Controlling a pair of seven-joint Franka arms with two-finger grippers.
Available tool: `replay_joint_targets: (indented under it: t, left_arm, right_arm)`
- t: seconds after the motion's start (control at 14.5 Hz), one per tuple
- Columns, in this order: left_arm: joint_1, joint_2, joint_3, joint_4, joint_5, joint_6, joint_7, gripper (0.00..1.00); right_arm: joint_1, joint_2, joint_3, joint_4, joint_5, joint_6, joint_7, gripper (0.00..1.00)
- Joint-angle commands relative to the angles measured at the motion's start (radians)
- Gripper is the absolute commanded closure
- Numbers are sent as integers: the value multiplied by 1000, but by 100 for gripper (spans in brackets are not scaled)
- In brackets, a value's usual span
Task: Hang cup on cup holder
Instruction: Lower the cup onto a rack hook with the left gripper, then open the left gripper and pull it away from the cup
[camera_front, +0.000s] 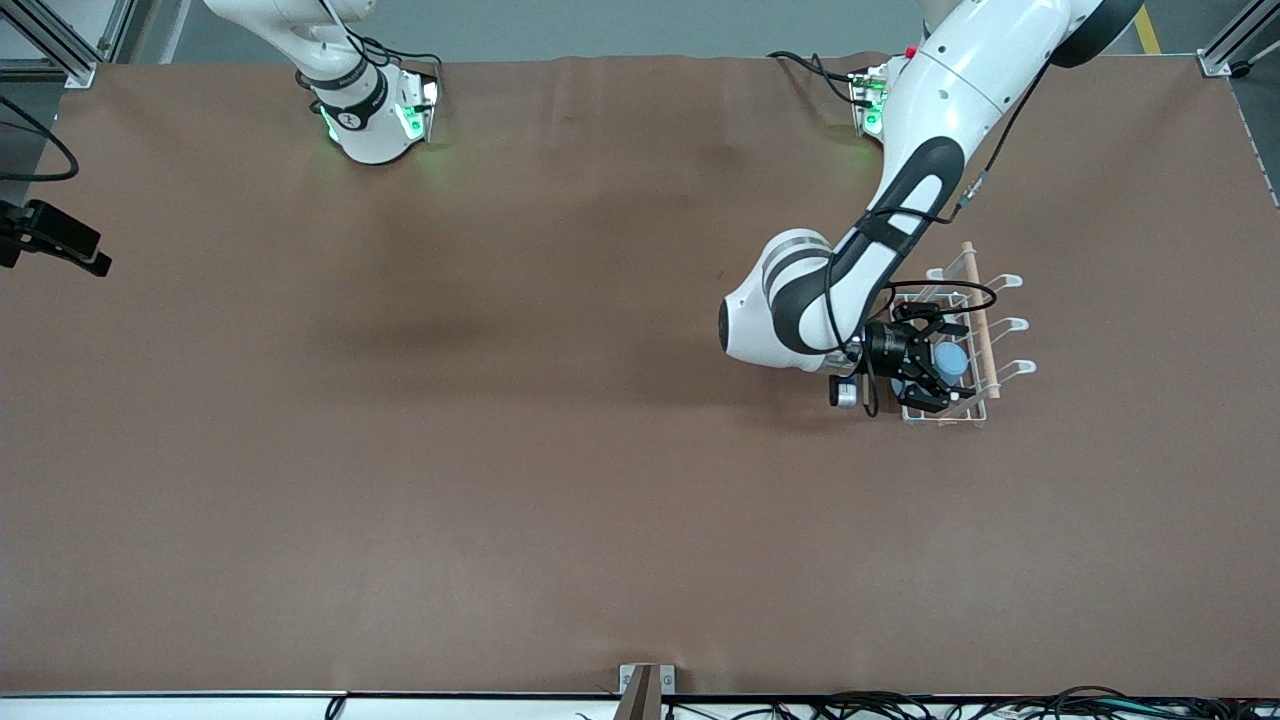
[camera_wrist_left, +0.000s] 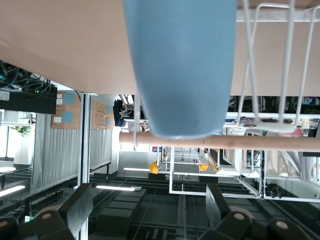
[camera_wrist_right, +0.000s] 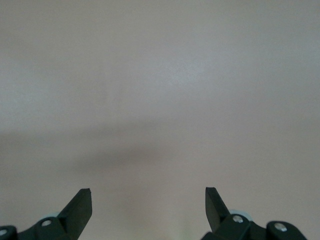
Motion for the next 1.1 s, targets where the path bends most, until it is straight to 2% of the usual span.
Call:
replay_joint_targets:
  t: [0.0,0.28,0.55,0.76,1.03]
  left_arm:
    - [8,-23,-1,139,-74,-39,-9,0]
    - [26,-136,-1,287,-284,-53,-175,0]
    - [39,-202,-4,344,-453,-25,-354,0]
    - [162,-328,-3,337,-663,102,-531,0]
    - [316,-442,-3,330,-875,215,-549,0]
  right_arm:
    - [12,-18,-14,-22,-10,12,-9,0]
    - [11,-18,-14,-22,-10,13,-6,0]
    - [9,-16,-13,-20,-10,26,-4,0]
    - [8,-15,-13,-22,8,53,-3,0]
    - [8,-16,-13,-23,22,47,-4,0]
